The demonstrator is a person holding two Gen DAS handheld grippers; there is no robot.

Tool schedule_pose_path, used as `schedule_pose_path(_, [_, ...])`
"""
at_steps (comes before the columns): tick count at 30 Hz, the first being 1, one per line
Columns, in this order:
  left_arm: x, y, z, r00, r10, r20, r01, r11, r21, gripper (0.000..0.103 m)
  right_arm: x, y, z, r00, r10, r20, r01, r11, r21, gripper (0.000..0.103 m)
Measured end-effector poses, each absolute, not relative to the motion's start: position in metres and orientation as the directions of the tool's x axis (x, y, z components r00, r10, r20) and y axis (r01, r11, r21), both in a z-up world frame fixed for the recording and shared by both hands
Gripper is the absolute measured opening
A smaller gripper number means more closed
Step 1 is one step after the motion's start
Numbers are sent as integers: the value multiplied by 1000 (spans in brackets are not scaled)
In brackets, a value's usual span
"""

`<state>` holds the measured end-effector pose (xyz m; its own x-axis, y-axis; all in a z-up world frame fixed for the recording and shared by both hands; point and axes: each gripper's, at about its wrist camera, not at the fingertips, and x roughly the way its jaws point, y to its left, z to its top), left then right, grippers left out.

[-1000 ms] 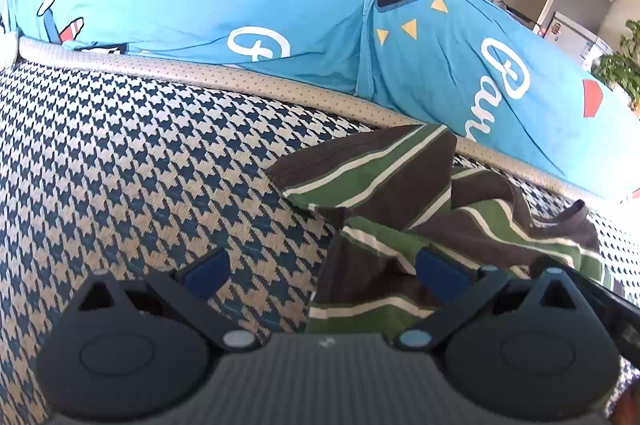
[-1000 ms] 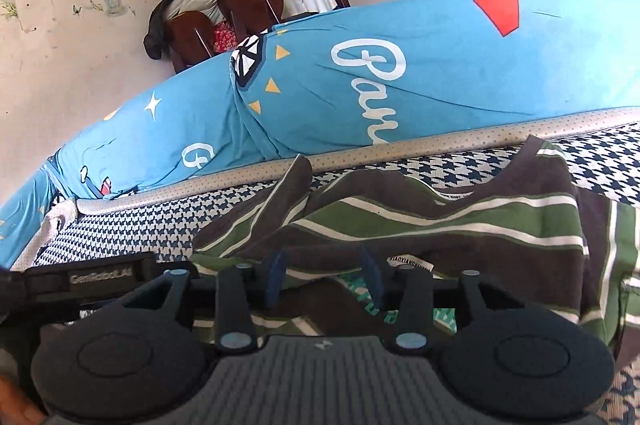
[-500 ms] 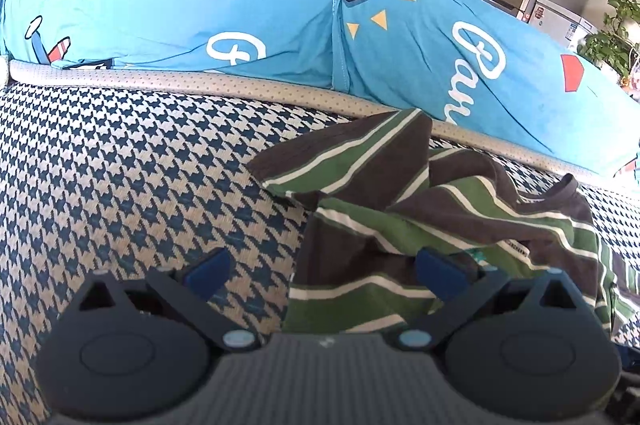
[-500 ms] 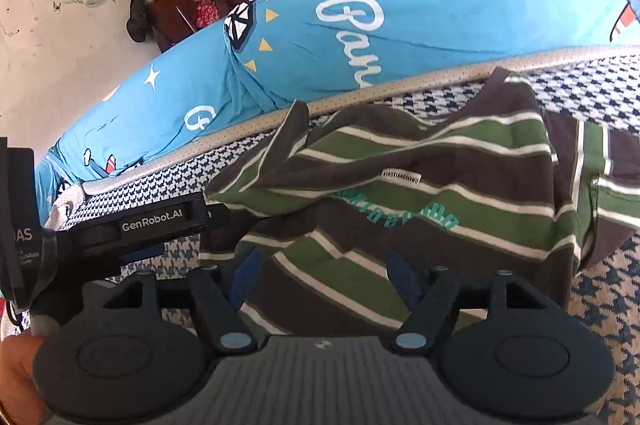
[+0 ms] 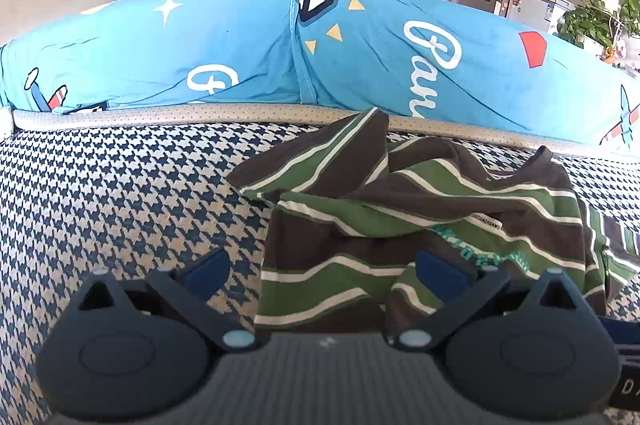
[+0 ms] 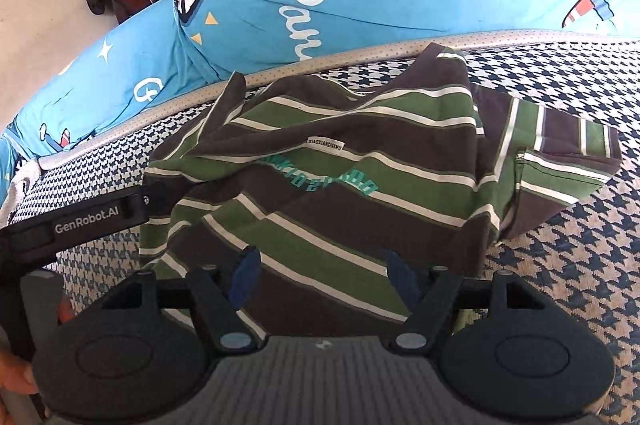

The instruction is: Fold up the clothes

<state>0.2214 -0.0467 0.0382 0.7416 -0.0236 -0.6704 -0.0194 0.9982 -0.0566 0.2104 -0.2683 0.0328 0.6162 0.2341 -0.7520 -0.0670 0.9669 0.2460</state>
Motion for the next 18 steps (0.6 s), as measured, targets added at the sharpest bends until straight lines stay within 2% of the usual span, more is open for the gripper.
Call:
schedule_pose_path(5, [212, -53, 37, 761, -29, -648, -1, 999, -45, 103, 207, -281, 28, 585, 229, -778, -41, 966, 254, 70])
schedule_pose_path(10, [214, -51, 28, 745, -30, -666, -8, 998, -54, 103, 202, -288, 21, 550, 233, -802, -33, 966, 257, 71])
schedule_pose_path(18, [247, -47, 44, 772, -55, -633, -21, 994, -111, 103, 204, -283, 15, 517, 255, -817, -60, 963, 263, 77])
